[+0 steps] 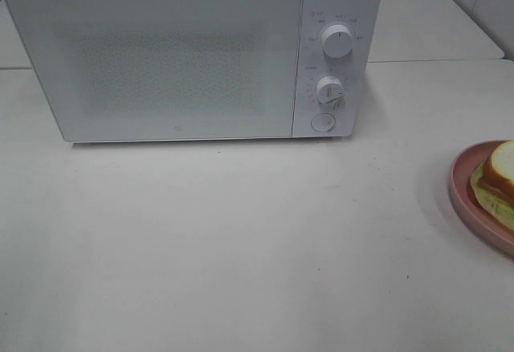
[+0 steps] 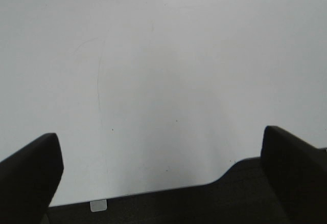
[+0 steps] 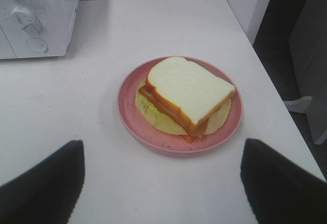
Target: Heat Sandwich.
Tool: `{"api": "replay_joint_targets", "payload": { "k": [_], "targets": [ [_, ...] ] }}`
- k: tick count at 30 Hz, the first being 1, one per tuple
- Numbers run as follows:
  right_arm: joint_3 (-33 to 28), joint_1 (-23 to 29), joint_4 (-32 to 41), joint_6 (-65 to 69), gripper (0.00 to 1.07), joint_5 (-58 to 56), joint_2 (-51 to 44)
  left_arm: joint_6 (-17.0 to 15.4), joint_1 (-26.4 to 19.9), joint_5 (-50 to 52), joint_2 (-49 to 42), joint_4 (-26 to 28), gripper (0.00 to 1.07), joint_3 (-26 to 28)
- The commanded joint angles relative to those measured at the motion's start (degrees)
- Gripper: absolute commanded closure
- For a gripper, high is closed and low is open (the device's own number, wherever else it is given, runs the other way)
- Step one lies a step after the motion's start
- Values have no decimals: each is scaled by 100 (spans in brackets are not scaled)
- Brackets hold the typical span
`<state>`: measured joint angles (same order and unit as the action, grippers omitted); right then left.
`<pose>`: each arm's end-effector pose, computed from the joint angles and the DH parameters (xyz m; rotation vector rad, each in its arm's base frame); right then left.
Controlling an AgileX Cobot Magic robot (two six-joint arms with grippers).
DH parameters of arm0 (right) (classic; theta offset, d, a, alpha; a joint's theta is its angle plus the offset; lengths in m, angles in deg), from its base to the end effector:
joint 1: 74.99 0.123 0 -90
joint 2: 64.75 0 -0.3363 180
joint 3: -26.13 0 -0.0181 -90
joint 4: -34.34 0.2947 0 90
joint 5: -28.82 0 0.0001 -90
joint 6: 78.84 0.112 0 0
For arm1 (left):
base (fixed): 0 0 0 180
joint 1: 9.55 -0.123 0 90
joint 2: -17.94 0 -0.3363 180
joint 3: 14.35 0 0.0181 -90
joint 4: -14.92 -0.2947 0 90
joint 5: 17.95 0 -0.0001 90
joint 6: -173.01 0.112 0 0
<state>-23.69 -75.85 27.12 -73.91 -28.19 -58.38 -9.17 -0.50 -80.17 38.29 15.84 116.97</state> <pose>0.0029 -0.0119 0.2957 0.1006 1.9686 -0.1027 0.0368 -0.0075 0.2884 0.1362 2.2896 -0.1218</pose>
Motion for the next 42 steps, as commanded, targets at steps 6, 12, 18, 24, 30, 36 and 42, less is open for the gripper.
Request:
{"api": "replay_joint_targets", "payload": {
  "k": [6,12,18,24,30,36,42],
  "targets": [
    [0,-29,-11,-40,31,0,-155,-29,-29,69,-733,-23,8,-17],
    [0,-29,-11,-40,31,0,-155,-29,-625,69,-1392,-23,8,-17],
    [0,-29,-11,-40,31,0,-155,-34,-848,74,-1536,-11,8,-17],
    [0,-29,-11,-40,31,0,-132,-29,-848,74,-1541,-11,9,-17],
    [0,-29,-11,-40,31,0,-132,-29,-848,74,-1536,-11,9,-17],
    [0,-29,-11,-40,31,0,-132,-29,-848,74,-1536,-11,9,-17],
    [0,-29,-11,-40,31,0,-132,-29,-848,74,-1536,-11,9,-17]
  ]
}}
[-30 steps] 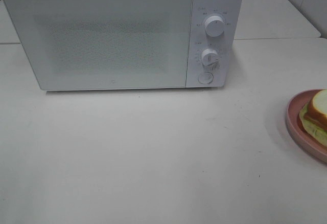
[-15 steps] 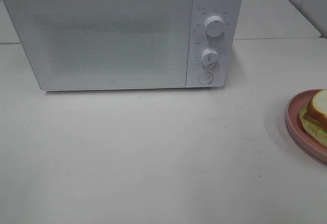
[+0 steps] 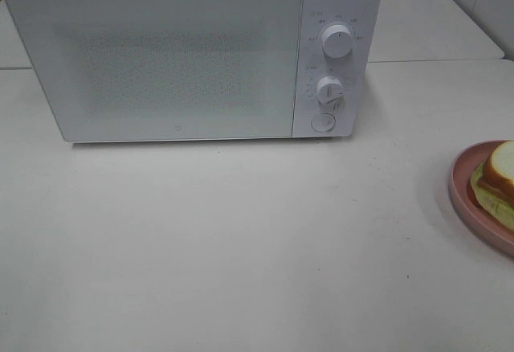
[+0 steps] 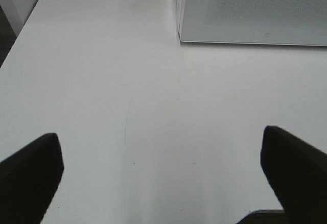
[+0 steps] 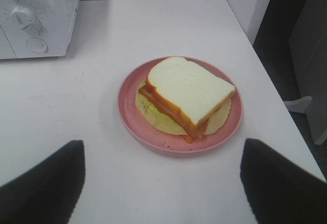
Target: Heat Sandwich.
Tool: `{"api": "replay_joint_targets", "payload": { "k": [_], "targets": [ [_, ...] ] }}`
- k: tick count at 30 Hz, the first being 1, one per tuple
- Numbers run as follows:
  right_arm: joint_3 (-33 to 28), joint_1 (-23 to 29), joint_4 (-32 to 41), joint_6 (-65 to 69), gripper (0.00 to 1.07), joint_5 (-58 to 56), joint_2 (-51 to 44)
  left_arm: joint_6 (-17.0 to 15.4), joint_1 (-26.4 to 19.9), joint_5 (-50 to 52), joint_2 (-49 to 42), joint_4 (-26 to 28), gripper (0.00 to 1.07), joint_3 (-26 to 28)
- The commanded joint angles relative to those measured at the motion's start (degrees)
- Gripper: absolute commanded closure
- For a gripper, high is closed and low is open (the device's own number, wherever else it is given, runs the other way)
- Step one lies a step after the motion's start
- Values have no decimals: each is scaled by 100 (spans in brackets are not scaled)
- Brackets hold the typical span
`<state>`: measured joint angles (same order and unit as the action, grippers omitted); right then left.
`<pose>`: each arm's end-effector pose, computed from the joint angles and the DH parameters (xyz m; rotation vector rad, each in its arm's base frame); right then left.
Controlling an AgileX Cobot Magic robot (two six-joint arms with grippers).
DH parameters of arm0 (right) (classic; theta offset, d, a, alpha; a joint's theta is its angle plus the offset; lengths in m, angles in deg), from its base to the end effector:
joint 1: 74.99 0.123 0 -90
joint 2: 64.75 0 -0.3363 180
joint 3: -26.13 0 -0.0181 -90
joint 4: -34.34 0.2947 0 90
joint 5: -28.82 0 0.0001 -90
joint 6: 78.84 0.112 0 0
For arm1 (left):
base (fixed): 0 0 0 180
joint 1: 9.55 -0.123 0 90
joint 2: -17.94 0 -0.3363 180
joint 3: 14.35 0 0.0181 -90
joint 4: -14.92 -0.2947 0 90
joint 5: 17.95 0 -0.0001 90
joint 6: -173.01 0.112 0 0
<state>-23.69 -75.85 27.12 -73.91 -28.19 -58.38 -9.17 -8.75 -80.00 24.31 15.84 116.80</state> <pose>0.0029 -0.0119 0.2957 0.1006 1.9686 -0.1027 -0.0030 -0.0015 0.2919 -0.0235 2.0469 -0.0517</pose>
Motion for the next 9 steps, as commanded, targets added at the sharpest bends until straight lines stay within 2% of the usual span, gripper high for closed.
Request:
{"api": "replay_joint_targets", "payload": {
  "k": [1,9],
  "targets": [
    [0,-29,-11,-40,31,0,-132,-29,-23,57,-138,-11,9,0],
    [0,-29,-11,-40,31,0,-132,-29,-23,57,-138,-11,9,0]
  ]
}}
